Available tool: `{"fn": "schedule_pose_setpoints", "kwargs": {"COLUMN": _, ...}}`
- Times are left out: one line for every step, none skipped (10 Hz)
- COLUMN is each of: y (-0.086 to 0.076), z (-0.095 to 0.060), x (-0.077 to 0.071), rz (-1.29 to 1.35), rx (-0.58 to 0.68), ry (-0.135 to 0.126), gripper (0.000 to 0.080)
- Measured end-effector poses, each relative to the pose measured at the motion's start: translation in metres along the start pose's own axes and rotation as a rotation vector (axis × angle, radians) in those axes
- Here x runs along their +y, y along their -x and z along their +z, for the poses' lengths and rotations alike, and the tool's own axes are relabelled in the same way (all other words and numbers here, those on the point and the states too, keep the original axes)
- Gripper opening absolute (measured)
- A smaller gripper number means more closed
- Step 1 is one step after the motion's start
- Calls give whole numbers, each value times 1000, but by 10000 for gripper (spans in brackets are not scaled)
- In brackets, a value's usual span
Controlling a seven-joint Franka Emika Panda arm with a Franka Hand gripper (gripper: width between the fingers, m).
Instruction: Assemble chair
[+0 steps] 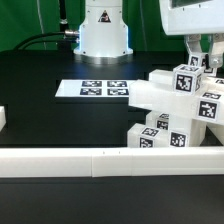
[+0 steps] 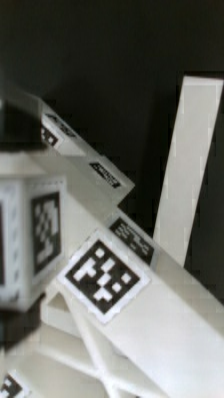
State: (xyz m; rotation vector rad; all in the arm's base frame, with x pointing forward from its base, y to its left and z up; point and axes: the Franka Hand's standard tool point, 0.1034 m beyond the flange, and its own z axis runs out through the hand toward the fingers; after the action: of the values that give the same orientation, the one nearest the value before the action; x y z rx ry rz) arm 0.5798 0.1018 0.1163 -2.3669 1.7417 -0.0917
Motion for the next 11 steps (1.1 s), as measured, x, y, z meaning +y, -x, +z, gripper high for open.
{"fn": "schedule_pose_setpoints", "kwargs": {"y": 1, "z": 0, "x": -1, "rz": -11, "rx": -2, "ry": -1, "gripper": 500}}
{"fn": "schedule_pose_setpoints", "kwargs": {"y": 1, "z": 0, "x": 0, "rz": -56, "rx": -1, "ry": 1, "gripper": 617}}
{"fn": "schedule_pose_setpoints", "kwargs": {"y": 0, "z": 1, "x": 0, "rz": -140, "rx": -1, "ry": 2, "gripper": 617}}
{"fn": "schedule_pose_setpoints", "kwargs": {"y": 0, "z": 1, "x": 1, "rz": -231, "rx": 0, "ry": 10, "gripper": 644}}
{"fn": "schedule_pose_setpoints", "kwargs": {"y": -1, "z": 2, "x": 3, "rz": -387, "rx": 0, "ry": 32, "gripper": 644}}
{"fn": "schedule_pose_setpoints", "kwargs": {"y": -2, "z": 1, "x": 3, "rz": -520, "rx": 0, "ry": 56, "gripper": 648}}
{"fn": "schedule_pose_setpoints", "kwargs": {"y": -2, "z": -1, "x": 1, "rz": -646, "rx": 3, "ry": 72, "gripper": 649}}
{"fn": "schedule_pose_setpoints", "kwargs": {"y": -4, "z": -2, "x": 0, "rz": -760, "rx": -4, "ry": 84, "gripper": 649}}
{"fn": "schedule_pose_setpoints", "kwargs": {"y": -3, "z": -4, "x": -3, "rz": -831, "rx": -10, "ry": 92, "gripper": 649}}
{"fn": "schedule_pose_setpoints", "kwargs": {"y": -4, "z": -3, "x": -3, "rz": -909, "rx": -10, "ry": 90, "gripper": 649}}
{"fn": "schedule_pose_setpoints", "kwargs": {"y": -4, "z": -3, "x": -3, "rz": -964, "rx": -12, "ry": 91, "gripper": 649}}
